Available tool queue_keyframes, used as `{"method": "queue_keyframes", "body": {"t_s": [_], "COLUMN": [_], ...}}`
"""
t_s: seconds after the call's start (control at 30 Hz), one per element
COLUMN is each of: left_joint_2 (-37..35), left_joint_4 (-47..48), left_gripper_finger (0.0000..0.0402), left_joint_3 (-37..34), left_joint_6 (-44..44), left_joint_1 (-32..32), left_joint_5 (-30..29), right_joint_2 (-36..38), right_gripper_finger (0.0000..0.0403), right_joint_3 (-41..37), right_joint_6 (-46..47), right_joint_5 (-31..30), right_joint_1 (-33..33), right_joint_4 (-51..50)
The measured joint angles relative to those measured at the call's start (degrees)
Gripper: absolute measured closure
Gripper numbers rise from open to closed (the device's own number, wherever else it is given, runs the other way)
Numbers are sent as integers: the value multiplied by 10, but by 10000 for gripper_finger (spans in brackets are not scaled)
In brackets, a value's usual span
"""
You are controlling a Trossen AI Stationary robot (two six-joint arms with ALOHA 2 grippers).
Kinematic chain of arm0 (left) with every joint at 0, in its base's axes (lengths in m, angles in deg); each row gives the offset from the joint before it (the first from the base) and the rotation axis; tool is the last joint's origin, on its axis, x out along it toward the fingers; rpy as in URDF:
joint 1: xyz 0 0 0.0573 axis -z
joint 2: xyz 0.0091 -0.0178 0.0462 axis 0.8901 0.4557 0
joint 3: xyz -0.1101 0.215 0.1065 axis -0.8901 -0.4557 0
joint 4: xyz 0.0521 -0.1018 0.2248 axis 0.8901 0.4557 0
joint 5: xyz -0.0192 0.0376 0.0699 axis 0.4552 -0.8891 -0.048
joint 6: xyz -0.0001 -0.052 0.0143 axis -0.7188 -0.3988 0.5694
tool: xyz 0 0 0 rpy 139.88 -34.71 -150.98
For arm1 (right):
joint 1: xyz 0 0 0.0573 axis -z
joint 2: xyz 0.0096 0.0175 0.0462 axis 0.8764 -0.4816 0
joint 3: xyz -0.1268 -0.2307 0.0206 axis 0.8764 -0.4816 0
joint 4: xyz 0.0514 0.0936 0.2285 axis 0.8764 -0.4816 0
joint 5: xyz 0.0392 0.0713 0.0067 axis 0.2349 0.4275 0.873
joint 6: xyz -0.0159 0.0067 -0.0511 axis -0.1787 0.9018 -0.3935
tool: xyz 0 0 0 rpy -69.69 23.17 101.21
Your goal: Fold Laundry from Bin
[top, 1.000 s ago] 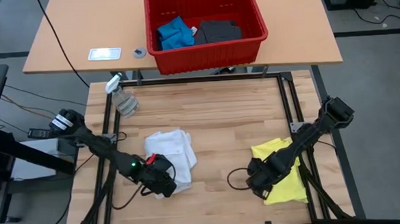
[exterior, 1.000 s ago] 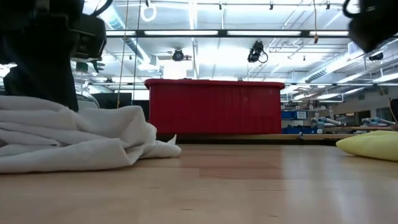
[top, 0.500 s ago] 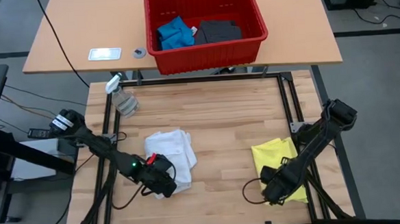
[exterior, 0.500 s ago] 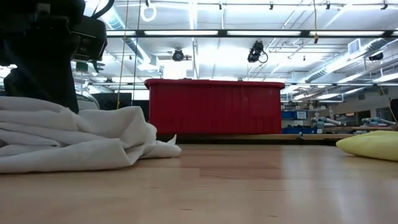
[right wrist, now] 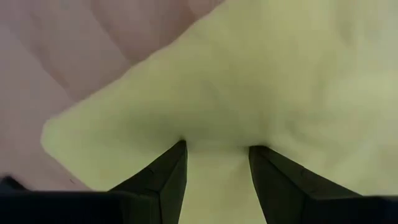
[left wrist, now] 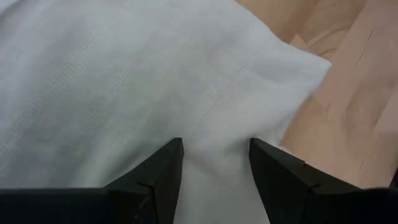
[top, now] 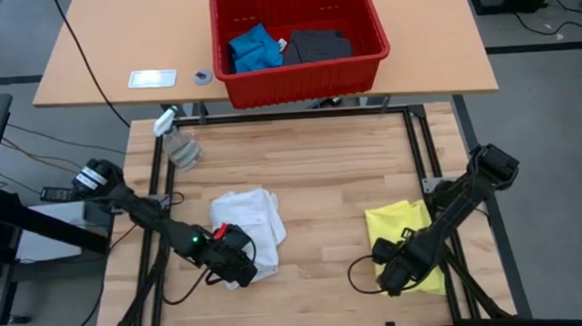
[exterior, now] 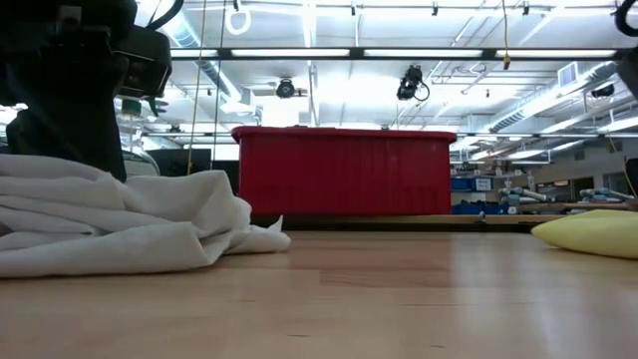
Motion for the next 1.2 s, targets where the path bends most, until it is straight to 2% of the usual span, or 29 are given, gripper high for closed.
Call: {"method": "queue_keyframes", "body": {"t_s": [0.1, 0.2, 0.37, 0.47, 0.57, 0.6, 0.8, 1.2], "left_joint_2": [0, 0, 0, 0, 0, 0, 0, 0], "left_joint_4": [0, 0, 0, 0, 0, 0, 0, 0], "left_gripper_finger": [210, 210, 210, 210, 210, 210, 210, 210], "left_joint_3": [0, 0, 0, 0, 0, 0, 0, 0], "left_joint_6": [0, 0, 0, 0, 0, 0, 0, 0], "left_joint_1": [0, 0, 0, 0, 0, 0, 0, 0], "left_joint_5": [0, 0, 0, 0, 0, 0, 0, 0], "right_joint_2": [0, 0, 0, 0, 0, 0, 0, 0], "right_gripper_finger": [223, 223, 246, 293, 371, 386, 397, 400], "right_joint_3": [0, 6, 38, 72, 114, 126, 183, 267], "right_joint_6": [15, 11, -41, -90, -149, -169, -222, -267], "right_joint_5": [-23, -70, -126, -138, -141, -142, -141, -181], "right_joint_1": [10, 25, 73, 106, 134, 142, 183, 208], "right_joint_4": [19, 63, 164, 198, 198, 196, 179, 190]}}
